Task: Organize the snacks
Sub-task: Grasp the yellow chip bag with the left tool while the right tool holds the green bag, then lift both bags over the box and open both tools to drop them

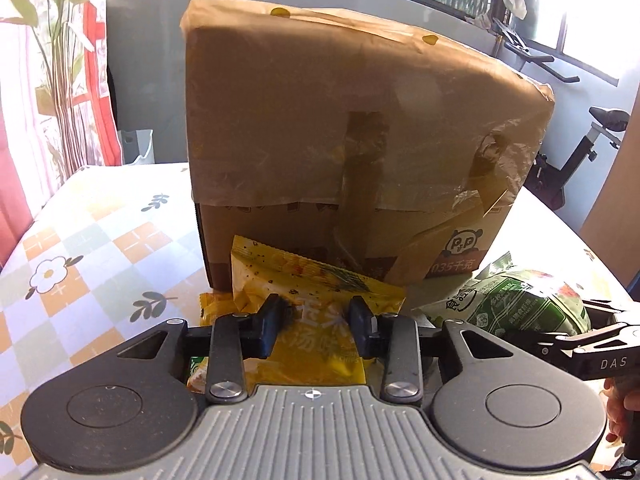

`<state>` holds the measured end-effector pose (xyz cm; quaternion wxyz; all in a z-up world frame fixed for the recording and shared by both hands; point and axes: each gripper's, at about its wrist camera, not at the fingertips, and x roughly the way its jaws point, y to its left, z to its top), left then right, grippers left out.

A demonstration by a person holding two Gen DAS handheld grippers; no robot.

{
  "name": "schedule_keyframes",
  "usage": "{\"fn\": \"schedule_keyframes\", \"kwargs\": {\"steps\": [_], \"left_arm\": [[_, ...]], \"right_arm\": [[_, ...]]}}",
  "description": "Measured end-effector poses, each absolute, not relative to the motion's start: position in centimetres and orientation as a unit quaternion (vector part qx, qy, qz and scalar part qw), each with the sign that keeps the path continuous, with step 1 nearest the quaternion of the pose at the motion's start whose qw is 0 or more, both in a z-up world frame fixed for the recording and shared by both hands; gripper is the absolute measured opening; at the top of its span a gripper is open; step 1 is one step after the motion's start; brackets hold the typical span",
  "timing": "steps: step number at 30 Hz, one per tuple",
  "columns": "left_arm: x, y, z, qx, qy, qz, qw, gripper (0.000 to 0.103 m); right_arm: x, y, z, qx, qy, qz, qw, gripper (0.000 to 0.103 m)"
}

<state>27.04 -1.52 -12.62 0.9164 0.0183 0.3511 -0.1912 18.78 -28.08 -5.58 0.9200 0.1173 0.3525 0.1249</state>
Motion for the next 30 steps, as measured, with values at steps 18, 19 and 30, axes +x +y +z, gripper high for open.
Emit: {"fn": "schedule_keyframes", "kwargs": {"steps": [18,19,30], "left_arm": [[29.4,-2.4,-16.3,0.086,0.402,-0.182,0.893,0.092],[29.4,-2.3,-16.2,0.080,0.400,-0.185,0.894,0.086],[25.2,0.8,-12.6,0.026,0.355,-0.190,0.915,0.078]], "right_arm": [[18.7,-28.4,-5.7,0.124,0.355,0.127,0.918,0.083],[18.6,-28.4,-5.7,0.124,0.355,0.127,0.918,0.083],[17.7,-27.9,-4.4,0.110,0.341,0.152,0.921,0.083]]}}
